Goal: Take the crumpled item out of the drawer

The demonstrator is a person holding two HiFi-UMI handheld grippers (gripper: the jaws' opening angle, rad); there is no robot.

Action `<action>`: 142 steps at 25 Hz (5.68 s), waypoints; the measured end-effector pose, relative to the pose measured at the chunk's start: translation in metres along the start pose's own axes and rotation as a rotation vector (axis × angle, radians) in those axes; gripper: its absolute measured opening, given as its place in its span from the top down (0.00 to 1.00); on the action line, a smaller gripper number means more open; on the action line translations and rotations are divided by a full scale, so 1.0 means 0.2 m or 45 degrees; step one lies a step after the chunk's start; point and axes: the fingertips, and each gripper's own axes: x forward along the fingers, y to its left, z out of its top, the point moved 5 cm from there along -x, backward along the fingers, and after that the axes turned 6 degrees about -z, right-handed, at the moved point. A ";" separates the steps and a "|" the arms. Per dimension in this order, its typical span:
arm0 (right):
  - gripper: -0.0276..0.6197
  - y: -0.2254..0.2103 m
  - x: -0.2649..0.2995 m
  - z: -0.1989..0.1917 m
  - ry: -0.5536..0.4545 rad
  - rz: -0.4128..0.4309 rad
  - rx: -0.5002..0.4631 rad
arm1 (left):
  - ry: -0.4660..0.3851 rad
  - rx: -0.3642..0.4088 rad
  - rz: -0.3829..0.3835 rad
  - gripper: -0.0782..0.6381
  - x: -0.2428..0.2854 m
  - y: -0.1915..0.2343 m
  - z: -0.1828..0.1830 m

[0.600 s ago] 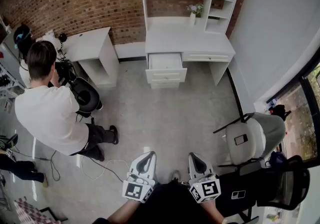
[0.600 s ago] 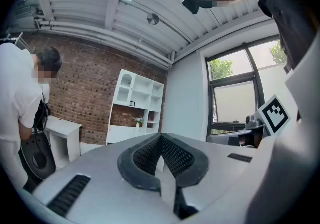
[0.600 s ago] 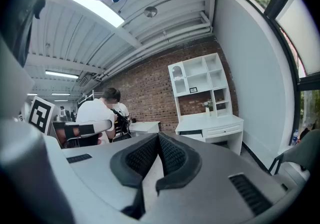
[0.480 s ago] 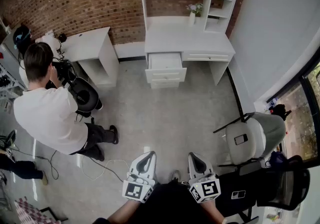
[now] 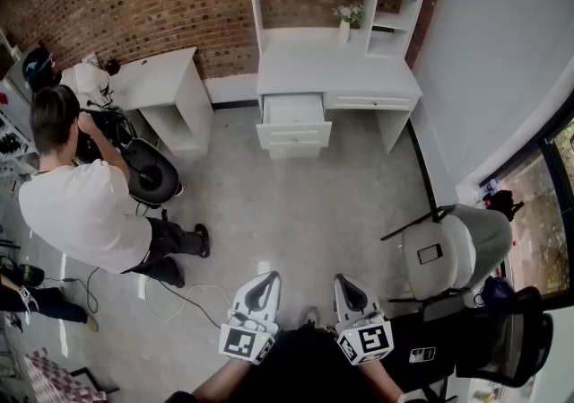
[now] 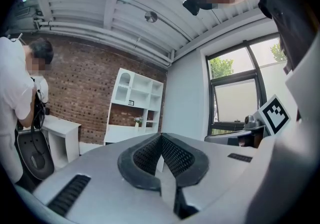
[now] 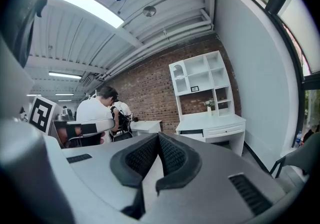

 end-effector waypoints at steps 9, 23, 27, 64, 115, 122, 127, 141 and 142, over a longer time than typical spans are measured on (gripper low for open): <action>0.94 -0.16 0.10 -0.02 0.023 0.087 0.008 | 0.014 -0.001 0.065 0.86 0.15 -0.07 -0.03; 0.94 -0.38 0.79 0.01 0.091 0.043 -0.002 | 0.018 -0.061 0.062 0.86 0.73 0.49 -0.05; 0.94 -0.42 1.15 0.10 0.064 0.028 -0.040 | -0.025 -0.045 0.027 0.86 0.97 0.78 0.01; 0.94 -1.39 4.33 -0.16 0.599 0.023 -0.041 | 0.060 -0.237 0.129 0.86 2.93 2.67 0.16; 0.93 -1.61 4.90 -1.56 1.395 0.342 -0.791 | 0.150 -0.357 0.253 0.86 3.07 2.80 -0.17; 0.93 -1.39 4.56 -1.01 1.085 0.185 -0.716 | 0.023 -0.281 0.218 0.86 2.59 2.55 0.00; 0.93 -1.18 4.11 -0.61 0.814 0.060 -0.533 | -0.043 -0.221 0.155 0.86 2.20 2.36 0.04; 0.93 -0.74 2.76 -0.18 0.520 0.004 -0.127 | 0.021 -0.161 0.067 0.86 1.68 1.94 -0.01; 0.93 -0.74 2.70 -0.14 0.494 0.001 -0.116 | 0.015 -0.163 0.062 0.86 1.68 1.90 0.00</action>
